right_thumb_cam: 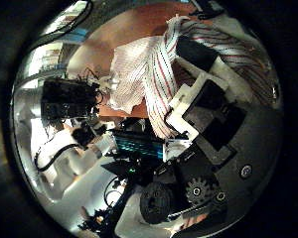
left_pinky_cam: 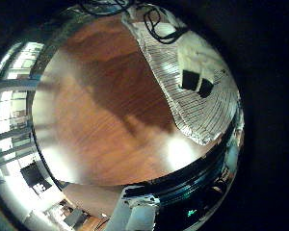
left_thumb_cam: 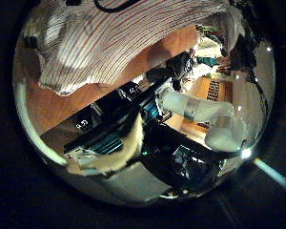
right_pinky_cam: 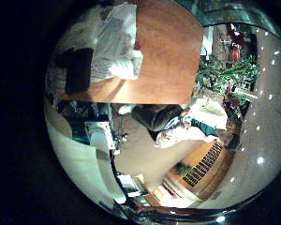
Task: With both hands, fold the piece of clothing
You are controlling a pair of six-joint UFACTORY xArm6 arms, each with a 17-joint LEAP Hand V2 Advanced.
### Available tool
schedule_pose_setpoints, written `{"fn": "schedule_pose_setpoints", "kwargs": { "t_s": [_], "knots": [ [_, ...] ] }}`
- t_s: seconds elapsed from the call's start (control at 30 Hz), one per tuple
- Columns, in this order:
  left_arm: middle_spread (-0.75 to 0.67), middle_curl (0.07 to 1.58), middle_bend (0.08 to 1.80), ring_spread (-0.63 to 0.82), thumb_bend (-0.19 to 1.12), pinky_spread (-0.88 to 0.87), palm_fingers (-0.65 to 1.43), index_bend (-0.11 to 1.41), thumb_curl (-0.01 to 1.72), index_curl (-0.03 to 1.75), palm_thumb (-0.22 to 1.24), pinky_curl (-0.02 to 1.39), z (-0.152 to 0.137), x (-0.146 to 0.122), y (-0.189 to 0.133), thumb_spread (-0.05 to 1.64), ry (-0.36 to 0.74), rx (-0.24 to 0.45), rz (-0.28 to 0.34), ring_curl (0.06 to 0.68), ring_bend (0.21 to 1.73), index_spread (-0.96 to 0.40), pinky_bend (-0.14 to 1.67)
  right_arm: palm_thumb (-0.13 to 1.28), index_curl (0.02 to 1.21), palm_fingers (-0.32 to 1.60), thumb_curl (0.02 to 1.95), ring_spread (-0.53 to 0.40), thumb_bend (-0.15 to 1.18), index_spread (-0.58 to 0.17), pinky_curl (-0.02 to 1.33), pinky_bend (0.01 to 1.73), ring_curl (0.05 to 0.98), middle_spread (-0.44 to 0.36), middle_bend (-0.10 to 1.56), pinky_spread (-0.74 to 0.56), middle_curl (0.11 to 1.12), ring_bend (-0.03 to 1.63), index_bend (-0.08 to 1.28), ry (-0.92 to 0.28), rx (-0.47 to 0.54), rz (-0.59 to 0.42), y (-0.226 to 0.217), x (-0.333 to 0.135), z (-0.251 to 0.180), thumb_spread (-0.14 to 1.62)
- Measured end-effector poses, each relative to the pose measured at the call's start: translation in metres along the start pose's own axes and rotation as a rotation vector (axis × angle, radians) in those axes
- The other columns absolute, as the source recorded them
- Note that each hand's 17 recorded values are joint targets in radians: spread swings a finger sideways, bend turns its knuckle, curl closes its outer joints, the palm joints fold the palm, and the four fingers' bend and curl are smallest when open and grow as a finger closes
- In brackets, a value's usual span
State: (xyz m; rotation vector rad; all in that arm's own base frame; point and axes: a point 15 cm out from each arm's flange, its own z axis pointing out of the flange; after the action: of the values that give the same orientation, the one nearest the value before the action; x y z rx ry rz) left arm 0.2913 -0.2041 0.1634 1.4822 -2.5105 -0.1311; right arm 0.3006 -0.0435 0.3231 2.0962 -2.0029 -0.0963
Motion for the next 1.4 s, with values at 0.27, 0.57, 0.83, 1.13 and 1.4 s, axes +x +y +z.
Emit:
{"fn": "schedule_pose_setpoints", "kwargs": {
  "t_s": [0.27, 0.57, 0.83, 1.13, 1.4],
  "knots": [
    [-0.41, 0.69, 0.88, -0.43, 0.06, -0.54, 1.13, 0.28, 0.32, 0.77, 0.57, 0.67, -0.02, 0.004, 0.0, 1.19, -0.002, -0.023, 0.025, 0.434, 1.16, -0.35, 0.86, 0.91, 0.93, 1.09, 0.73, -0.244, -0.01, -0.292, 1.04, 1.15, 0.825, -0.144, 1.26, -0.23, 0.82, 1.28, 1.01, -0.002, 0.003, 0.002, 0.001, 0.001, -0.001, 1.09],
    [-0.5, 0.74, 0.97, -0.46, 0.02, -0.64, 1.07, 0.34, 0.27, 0.86, 0.58, 0.71, -0.064, -0.008, 0.027, 1.31, -0.04, -0.102, 0.043, 0.49, 1.23, -0.52, 0.81, 0.9, 0.94, 1.09, 0.72, -0.242, -0.01, -0.292, 1.04, 1.15, 0.822, -0.144, 1.26, -0.23, 0.82, 1.29, 1.01, -0.004, 0.019, 0.003, 0.003, 0.004, -0.002, 1.1],
    [-0.53, 0.77, 0.98, -0.47, 0.0, -0.69, 1.04, 0.32, 0.25, 0.91, 0.59, 0.76, -0.093, -0.019, 0.037, 1.37, -0.05, -0.166, 0.048, 0.516, 1.26, -0.59, 0.81, 0.9, 0.94, 1.09, 0.72, -0.241, -0.01, -0.294, 1.04, 1.15, 0.819, -0.144, 1.25, -0.23, 0.82, 1.29, 1.0, -0.003, 0.022, -0.007, 0.003, 0.003, -0.005, 1.1],
    [-0.25, 0.73, 0.55, -0.24, -0.05, -0.51, 0.0, 0.19, 0.22, 0.9, 0.38, 0.84, -0.061, -0.013, 0.034, 1.18, 0.01, -0.163, 0.041, 0.515, 1.05, -0.33, 0.72, 0.9, 0.94, 1.09, 0.71, -0.24, -0.01, -0.296, 1.03, 1.15, 0.817, -0.144, 1.25, -0.25, 0.82, 1.29, 1.0, -0.004, 0.01, -0.01, 0.003, 0.002, 0.0, 1.1],
    [0.15, 0.51, 0.33, 0.17, 0.0, -0.02, 0.03, 0.18, 0.28, 0.74, 0.44, 0.74, -0.008, -0.006, 0.011, 1.06, -0.001, -0.149, 0.047, 0.358, 0.89, -0.01, 0.51, 0.89, 0.94, 1.09, 0.71, -0.24, -0.01, -0.297, 1.03, 1.15, 0.816, -0.144, 1.25, -0.26, 0.83, 1.29, 1.0, -0.002, 0.006, -0.012, 0.003, 0.002, 0.001, 1.1]
  ]
}}
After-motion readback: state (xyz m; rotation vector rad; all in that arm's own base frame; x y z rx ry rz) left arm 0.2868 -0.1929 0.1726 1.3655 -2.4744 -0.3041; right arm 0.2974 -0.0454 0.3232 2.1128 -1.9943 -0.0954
